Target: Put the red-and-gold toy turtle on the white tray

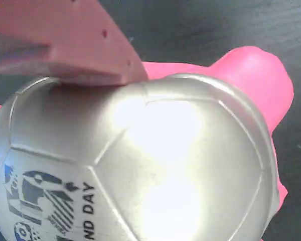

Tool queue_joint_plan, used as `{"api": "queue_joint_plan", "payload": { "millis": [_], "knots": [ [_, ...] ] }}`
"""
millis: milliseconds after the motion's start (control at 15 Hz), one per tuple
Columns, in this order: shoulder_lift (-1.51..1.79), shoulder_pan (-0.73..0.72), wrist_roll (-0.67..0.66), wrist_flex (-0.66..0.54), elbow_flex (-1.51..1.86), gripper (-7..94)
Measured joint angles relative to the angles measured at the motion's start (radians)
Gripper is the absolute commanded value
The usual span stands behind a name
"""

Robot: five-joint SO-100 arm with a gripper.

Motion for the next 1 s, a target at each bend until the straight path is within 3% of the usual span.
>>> {"api": "queue_joint_plan", "payload": {
  "millis": [200, 600, 1000],
  "knots": [
    [0.100, 0.049, -0.083, 0.014, 0.071, 0],
    [0.218, 0.426, -0.310, 0.086, 0.074, 0],
    [0.198, 0.706, -0.413, 0.117, 0.086, 0]
  ]
}}
